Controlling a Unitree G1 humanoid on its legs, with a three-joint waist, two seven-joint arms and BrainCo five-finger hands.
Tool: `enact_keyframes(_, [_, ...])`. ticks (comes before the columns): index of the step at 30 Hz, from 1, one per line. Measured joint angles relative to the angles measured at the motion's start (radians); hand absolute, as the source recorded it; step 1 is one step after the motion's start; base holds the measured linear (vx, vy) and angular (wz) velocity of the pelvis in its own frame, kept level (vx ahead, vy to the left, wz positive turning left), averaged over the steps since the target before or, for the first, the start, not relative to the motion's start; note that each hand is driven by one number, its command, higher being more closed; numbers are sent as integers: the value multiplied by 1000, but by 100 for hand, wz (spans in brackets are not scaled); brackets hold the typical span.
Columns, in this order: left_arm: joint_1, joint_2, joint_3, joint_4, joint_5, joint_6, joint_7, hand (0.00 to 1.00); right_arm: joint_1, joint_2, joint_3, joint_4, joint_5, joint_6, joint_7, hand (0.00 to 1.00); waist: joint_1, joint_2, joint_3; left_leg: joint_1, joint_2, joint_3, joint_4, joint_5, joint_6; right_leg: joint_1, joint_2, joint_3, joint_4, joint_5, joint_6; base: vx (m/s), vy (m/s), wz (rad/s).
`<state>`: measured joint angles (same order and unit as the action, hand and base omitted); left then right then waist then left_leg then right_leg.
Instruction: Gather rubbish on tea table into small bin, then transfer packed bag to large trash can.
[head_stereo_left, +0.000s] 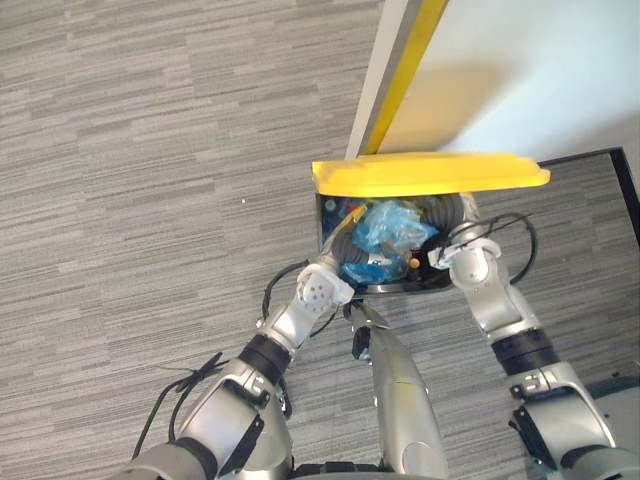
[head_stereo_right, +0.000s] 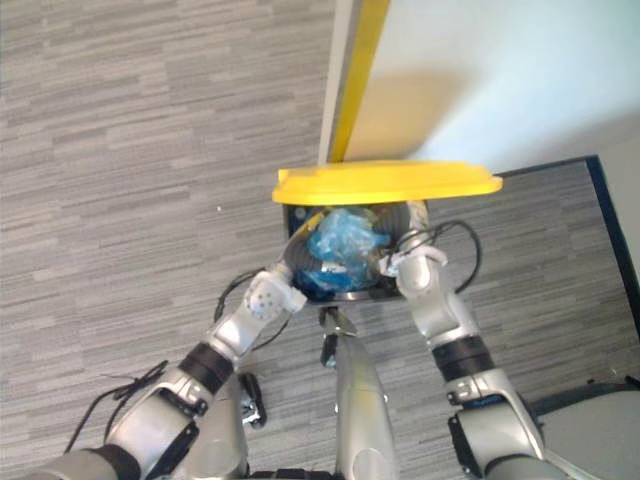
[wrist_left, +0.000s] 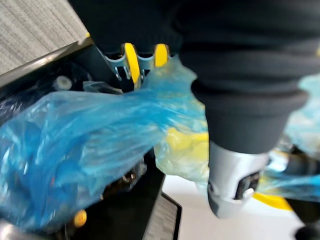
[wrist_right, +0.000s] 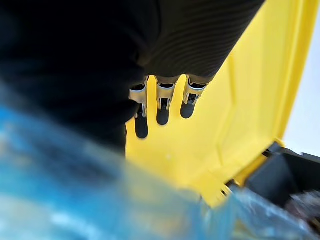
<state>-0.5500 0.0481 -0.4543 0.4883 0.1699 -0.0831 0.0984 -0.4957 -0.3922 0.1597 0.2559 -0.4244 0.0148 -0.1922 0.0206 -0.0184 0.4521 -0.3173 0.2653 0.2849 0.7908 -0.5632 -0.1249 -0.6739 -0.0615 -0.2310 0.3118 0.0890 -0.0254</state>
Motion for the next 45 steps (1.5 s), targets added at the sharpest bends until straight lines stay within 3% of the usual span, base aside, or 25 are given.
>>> enact_keyframes(7, [183,68,53,-85,-133,-32,-43,0,97,24,-44,90,-40,5,26,0,21,0,0,63,-15,-30,-17,4,8,65,-21,-12,14,-12,16,-33,-13,11])
enact_keyframes(13, [419,138,251,-62,-200,-41,-66,0,243,46,-110,139,-47,4,51,0,38,0,-1,132,-25,-87,-17,6,12,148,-47,-47,64,-55,31,-57,-19,24])
enact_keyframes(17, [535,154,397,110,-211,-36,-69,0,314,69,-130,169,-47,1,72,0,47,-6,-6,216,-40,-103,-15,6,13,226,-67,-54,105,-92,54,-87,5,16])
enact_keyframes(22, [618,167,470,248,-160,-18,-82,0,388,129,-161,194,-36,-11,79,0,55,-55,-42,250,-68,-68,-21,15,29,262,-75,-30,44,-50,67,-141,46,-14])
enact_keyframes(24, [636,163,482,274,-150,-16,-78,0,457,191,-194,186,-1,-18,82,0,54,-79,-73,256,-67,-38,-66,44,47,264,-82,-37,6,-71,85,-175,29,-34])
enact_keyframes(26, [648,159,504,294,-142,-9,-71,0,530,243,-196,179,34,-19,85,0,34,-84,-102,274,-63,-10,-148,100,32,218,-94,-21,144,-78,27,-73,-83,-17])
enact_keyframes(27, [658,150,518,299,-133,2,-57,0,592,272,-197,173,44,-18,88,0,26,-83,-118,305,-61,-5,-221,139,16,211,-95,-1,310,-105,2,30,-154,4])
enact_keyframes(28, [665,148,517,299,-132,5,-55,0,629,285,-197,164,59,-18,90,0,21,-81,-132,317,-58,-6,-254,156,7,217,-95,9,381,-133,6,134,-205,13])
enact_keyframes(29, [685,138,517,290,-131,7,-54,0,703,309,-200,142,90,-28,93,0,12,-80,-165,321,-54,-15,-290,171,-7,252,-93,53,473,-198,24,188,-183,23])
enact_keyframes(30, [687,125,517,272,-124,9,-54,0,766,339,-214,140,120,-42,94,0,-3,-94,-187,309,-60,-30,-285,165,-18,301,-62,92,396,-302,64,191,-182,22])
enact_keyframes(31, [685,120,519,272,-120,9,-54,0,777,351,-221,147,127,-44,95,0,-6,-89,-194,303,-60,-36,-285,165,-19,316,-51,93,360,-321,46,142,-156,-14])
enact_keyframes(32, [684,59,535,284,-108,9,-55,0,778,354,-236,194,158,-45,95,0,2,-42,-218,300,-41,-43,-335,187,14,336,8,94,243,-272,40,118,-144,-53])
enact_keyframes(33, [691,4,551,292,-82,10,-57,0,781,360,-243,211,183,-50,95,0,4,-14,-237,317,-10,-13,-396,239,-3,329,10,101,335,-301,17,112,-142,-50])
enact_keyframes(34, [687,-1,556,285,-75,10,-55,0,789,374,-257,219,195,-59,94,0,-4,-28,-245,336,-33,-3,-406,249,-19,336,-20,108,370,-327,23,153,-123,-35])
enact_keyframes(35, [673,1,555,300,-74,10,-52,0,774,392,-276,289,196,-64,92,0,-8,-48,-262,354,-52,14,-425,256,-28,383,-9,138,302,-385,8,106,-96,-26])
enact_keyframes(36, [668,-25,572,319,-74,11,-34,0,742,387,-285,341,209,-62,92,0,-4,-23,-284,354,-27,30,-428,261,-25,399,14,135,259,-355,8,74,-59,-39])
enact_keyframes(38, [668,-61,596,356,-74,12,-17,0,719,391,-303,418,226,-63,85,0,-4,-12,-338,364,-23,53,-478,280,-9,404,36,144,202,-326,6,8,-14,-32])
enact_keyframes(45, [659,-70,674,410,-91,18,-14,0,643,392,-380,564,271,-43,68,0,-5,20,-362,422,-45,99,-601,335,-26,466,54,182,41,-227,13,-50,69,-14])
